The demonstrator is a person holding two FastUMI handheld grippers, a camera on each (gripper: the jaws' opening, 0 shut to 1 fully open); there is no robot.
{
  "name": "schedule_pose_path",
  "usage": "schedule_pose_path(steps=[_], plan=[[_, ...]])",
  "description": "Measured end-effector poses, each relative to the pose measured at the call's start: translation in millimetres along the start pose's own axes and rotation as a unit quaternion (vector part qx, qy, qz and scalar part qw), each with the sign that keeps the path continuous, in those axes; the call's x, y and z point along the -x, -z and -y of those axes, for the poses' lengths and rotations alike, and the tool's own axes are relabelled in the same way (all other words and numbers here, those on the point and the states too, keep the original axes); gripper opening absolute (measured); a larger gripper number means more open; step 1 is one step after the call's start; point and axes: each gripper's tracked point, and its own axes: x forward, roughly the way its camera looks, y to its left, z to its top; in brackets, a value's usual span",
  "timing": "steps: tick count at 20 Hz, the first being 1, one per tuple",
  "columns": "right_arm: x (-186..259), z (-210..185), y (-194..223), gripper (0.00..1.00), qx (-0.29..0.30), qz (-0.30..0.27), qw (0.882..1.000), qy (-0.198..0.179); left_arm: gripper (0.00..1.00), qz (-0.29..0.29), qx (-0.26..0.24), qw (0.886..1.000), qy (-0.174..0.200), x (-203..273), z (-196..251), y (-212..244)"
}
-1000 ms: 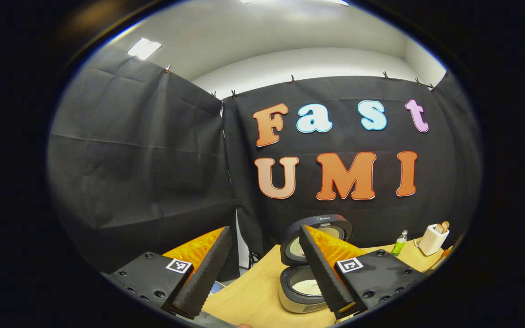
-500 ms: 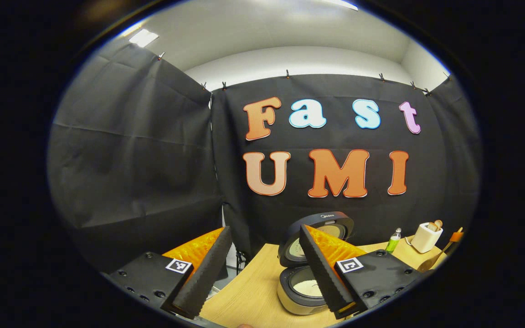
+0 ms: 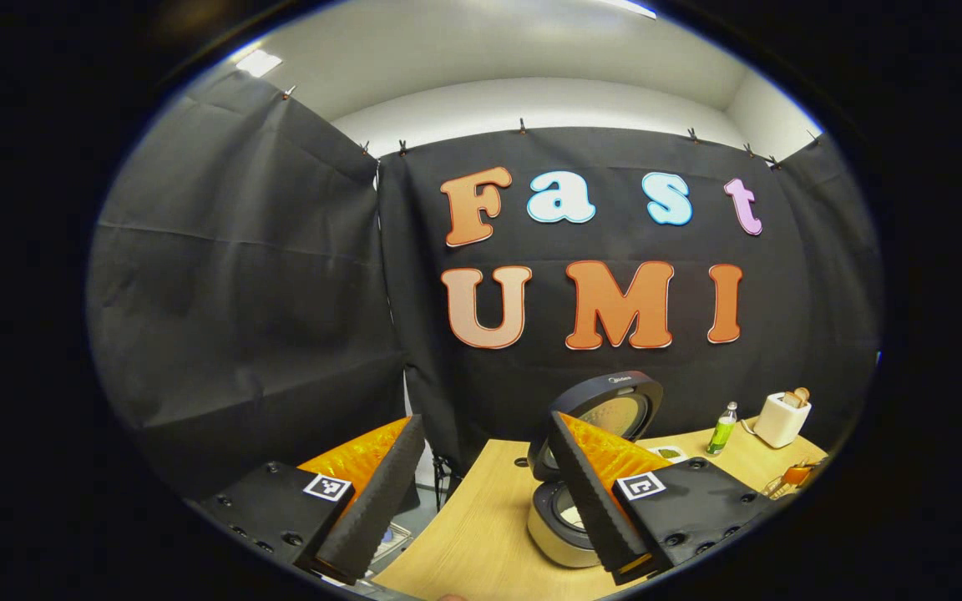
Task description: Close the left gripper, press the button to open the rice cooker; take a wooden spoon from the chopstick holder with the right hand, scoop a spoonful of rice and pour it into the rice cooker, then put the wooden spoon back into the chopstick holder.
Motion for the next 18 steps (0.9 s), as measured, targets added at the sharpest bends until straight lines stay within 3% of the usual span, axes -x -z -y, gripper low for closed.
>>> schedule_pose_path(steps=[6,14,18], plan=[[-8,0,45,0.14,-0.019,-0.045,0.999,0.02,0.99,-0.009,0.003,1.0,-0.008,-2,-15,9],[-10,-33,56,0.14,-0.109,-0.05,0.993,-0.012,1.0,-0.012,0.0,1.0,-0.01,-3,-16,12],[-13,-30,55,0.13,-0.126,-0.051,0.991,-0.012,0.97,-0.014,0.0,1.0,-0.005,-6,-9,14]])
